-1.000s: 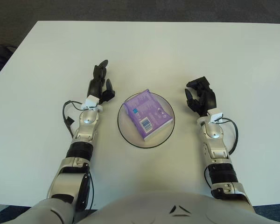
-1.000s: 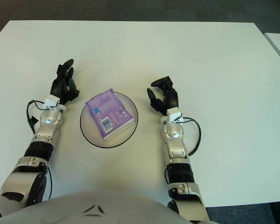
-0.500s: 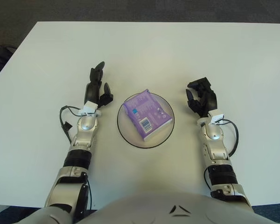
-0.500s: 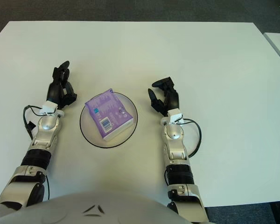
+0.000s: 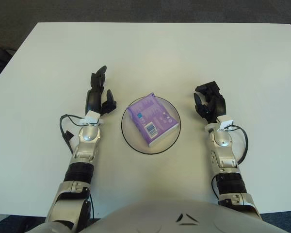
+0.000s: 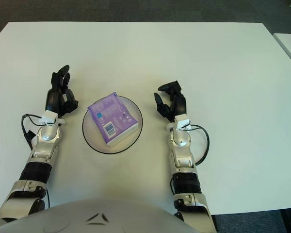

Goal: Put the tissue paper into the plate.

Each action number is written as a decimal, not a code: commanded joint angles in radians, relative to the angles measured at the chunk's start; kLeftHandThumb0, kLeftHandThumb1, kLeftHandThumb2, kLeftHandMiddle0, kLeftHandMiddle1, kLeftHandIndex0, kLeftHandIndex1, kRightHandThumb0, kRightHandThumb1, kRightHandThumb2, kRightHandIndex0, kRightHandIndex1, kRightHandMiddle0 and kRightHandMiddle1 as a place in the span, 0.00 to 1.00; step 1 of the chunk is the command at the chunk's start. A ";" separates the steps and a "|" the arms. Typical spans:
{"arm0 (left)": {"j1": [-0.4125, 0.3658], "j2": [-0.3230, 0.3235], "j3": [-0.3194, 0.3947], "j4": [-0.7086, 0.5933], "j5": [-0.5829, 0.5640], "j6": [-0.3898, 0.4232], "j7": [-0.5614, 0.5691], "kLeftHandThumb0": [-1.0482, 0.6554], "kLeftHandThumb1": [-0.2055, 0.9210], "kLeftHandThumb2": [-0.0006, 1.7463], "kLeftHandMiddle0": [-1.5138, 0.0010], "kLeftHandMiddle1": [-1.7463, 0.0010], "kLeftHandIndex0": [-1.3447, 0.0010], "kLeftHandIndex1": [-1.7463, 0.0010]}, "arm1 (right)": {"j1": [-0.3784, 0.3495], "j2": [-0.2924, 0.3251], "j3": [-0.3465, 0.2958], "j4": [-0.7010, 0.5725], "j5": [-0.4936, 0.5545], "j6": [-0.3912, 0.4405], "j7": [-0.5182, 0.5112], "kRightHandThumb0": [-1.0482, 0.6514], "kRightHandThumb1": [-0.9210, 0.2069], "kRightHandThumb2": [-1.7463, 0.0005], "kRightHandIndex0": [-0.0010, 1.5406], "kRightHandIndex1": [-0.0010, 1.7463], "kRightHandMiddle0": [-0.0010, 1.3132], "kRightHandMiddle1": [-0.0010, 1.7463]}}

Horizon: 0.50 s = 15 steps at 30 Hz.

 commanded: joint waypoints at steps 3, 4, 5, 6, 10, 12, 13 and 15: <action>0.143 -0.037 -0.007 -0.013 0.020 0.039 0.024 0.22 1.00 0.54 0.78 0.98 1.00 0.57 | 0.116 0.013 -0.001 0.064 0.007 0.088 -0.004 0.41 0.00 0.79 0.35 0.62 0.27 0.91; 0.147 -0.039 -0.008 -0.022 0.019 0.044 0.024 0.22 1.00 0.54 0.78 0.98 1.00 0.57 | 0.117 0.013 0.000 0.062 0.006 0.086 -0.005 0.41 0.00 0.79 0.35 0.62 0.27 0.91; 0.149 -0.040 -0.008 -0.027 0.020 0.048 0.024 0.22 1.00 0.54 0.78 0.98 1.00 0.57 | 0.118 0.013 0.000 0.062 0.006 0.086 -0.004 0.41 0.00 0.79 0.35 0.62 0.27 0.91; 0.151 -0.041 -0.008 -0.032 0.020 0.051 0.023 0.22 1.00 0.53 0.78 0.98 1.00 0.57 | 0.118 0.013 0.000 0.061 0.005 0.085 -0.004 0.41 0.00 0.79 0.35 0.62 0.27 0.91; 0.156 -0.045 -0.008 -0.045 0.020 0.062 0.021 0.22 1.00 0.53 0.77 0.98 1.00 0.56 | 0.119 0.014 0.002 0.059 0.005 0.085 -0.005 0.41 0.00 0.79 0.35 0.63 0.27 0.90; 0.159 -0.047 -0.008 -0.051 0.021 0.067 0.020 0.22 1.00 0.53 0.77 0.98 1.00 0.56 | 0.122 0.014 0.002 0.056 0.005 0.085 -0.005 0.41 0.00 0.79 0.35 0.63 0.27 0.90; 0.161 -0.048 -0.008 -0.053 0.021 0.070 0.020 0.22 1.00 0.53 0.77 0.98 1.00 0.56 | 0.123 0.013 0.003 0.055 0.005 0.085 -0.005 0.41 0.00 0.79 0.35 0.63 0.27 0.90; 0.162 -0.049 -0.008 -0.056 0.022 0.073 0.020 0.22 1.00 0.53 0.77 0.98 1.00 0.56 | 0.123 0.013 0.003 0.054 0.005 0.085 -0.004 0.41 0.00 0.79 0.35 0.63 0.27 0.90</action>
